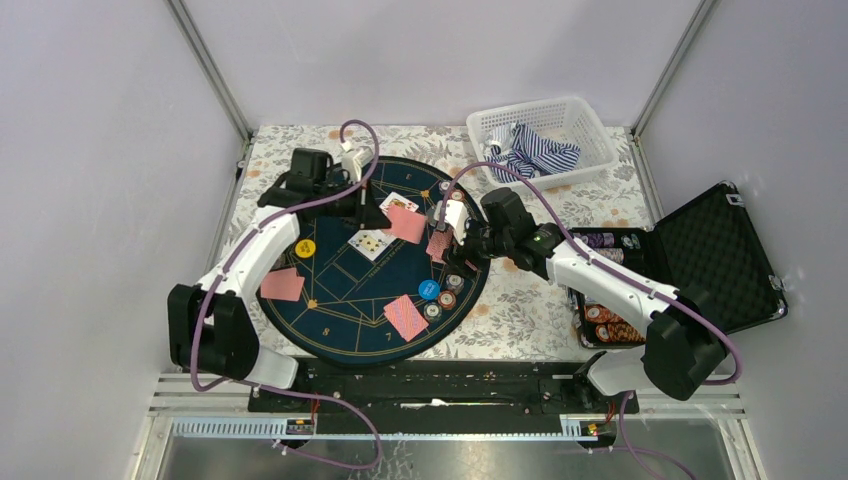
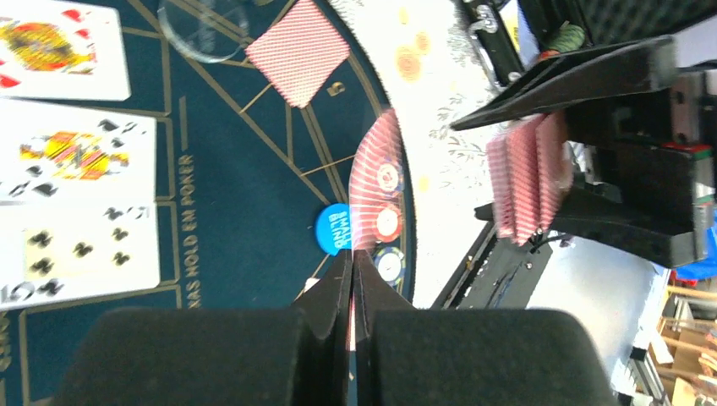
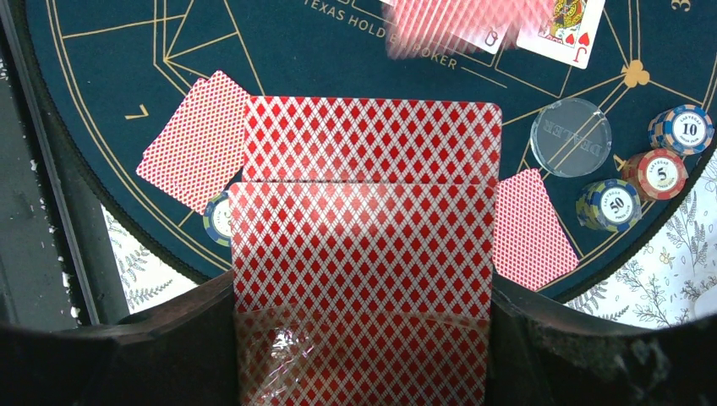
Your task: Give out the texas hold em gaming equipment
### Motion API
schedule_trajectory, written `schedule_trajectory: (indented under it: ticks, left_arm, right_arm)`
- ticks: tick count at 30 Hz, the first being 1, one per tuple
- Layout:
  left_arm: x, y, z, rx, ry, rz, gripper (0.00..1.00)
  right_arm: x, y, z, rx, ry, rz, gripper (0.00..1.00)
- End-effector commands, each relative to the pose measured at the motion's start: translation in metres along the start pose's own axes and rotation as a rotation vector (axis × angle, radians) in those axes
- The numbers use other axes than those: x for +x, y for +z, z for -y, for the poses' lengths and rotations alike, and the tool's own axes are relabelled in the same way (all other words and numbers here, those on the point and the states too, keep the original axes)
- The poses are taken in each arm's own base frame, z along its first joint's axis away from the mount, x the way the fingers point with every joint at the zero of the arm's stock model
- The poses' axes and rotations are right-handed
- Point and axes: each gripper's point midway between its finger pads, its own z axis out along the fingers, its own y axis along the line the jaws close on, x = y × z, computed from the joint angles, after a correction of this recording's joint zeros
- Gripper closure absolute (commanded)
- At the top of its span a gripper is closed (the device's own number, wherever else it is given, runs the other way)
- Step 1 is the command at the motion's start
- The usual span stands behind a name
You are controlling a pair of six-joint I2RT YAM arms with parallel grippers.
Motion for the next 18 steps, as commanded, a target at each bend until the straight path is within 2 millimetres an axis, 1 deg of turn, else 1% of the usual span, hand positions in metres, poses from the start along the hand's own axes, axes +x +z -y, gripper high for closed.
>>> schedule_trajectory:
  ticks: [1, 4, 6, 8, 10, 11, 14, 16, 18]
  left_arm:
    - [-0.012, -0.03, -0.021, -0.09, 0.09, 0.028, 1.0]
    - [-0.003, -0.04, -0.037, -0.129, 0.105, -0.002, 1.0]
    - [0.009, -0.046, -0.046, -0.136, 0.103, -0.039, 1.0]
    - [0.024, -0.05, -0.052, -0.134, 0.109, -0.087, 1.0]
    - [0.046, -0.052, -0.061, -0.127, 0.124, -0.175, 1.0]
    - [0.061, -0.054, -0.065, -0.12, 0.12, -0.23, 1.0]
    - [0.089, -0.058, -0.079, -0.113, 0.12, -0.322, 1.0]
    - [0.102, -0.057, -0.085, -0.109, 0.111, -0.357, 1.0]
    - [0.11, -0.054, -0.091, -0.108, 0.105, -0.375, 1.0]
  right_arm:
    - [-0.035, -0.011, 0.002, 0.025, -0.057, 0.103, 1.0]
    - [-0.036, -0.012, 0.002, 0.025, -0.058, 0.106, 1.0]
    - [-0.035, -0.012, 0.002, 0.026, -0.058, 0.106, 1.0]
    - [-0.035, -0.012, 0.002, 0.026, -0.057, 0.105, 1.0]
    - [-0.034, -0.011, 0.002, 0.023, -0.057, 0.105, 1.0]
    - [-0.035, -0.011, 0.002, 0.024, -0.057, 0.106, 1.0]
    - [-0.035, -0.011, 0.001, 0.02, -0.058, 0.106, 1.0]
    - [-0.034, -0.011, 0.002, 0.022, -0.056, 0.105, 1.0]
    - [-0.034, -0.011, 0.002, 0.023, -0.057, 0.104, 1.0]
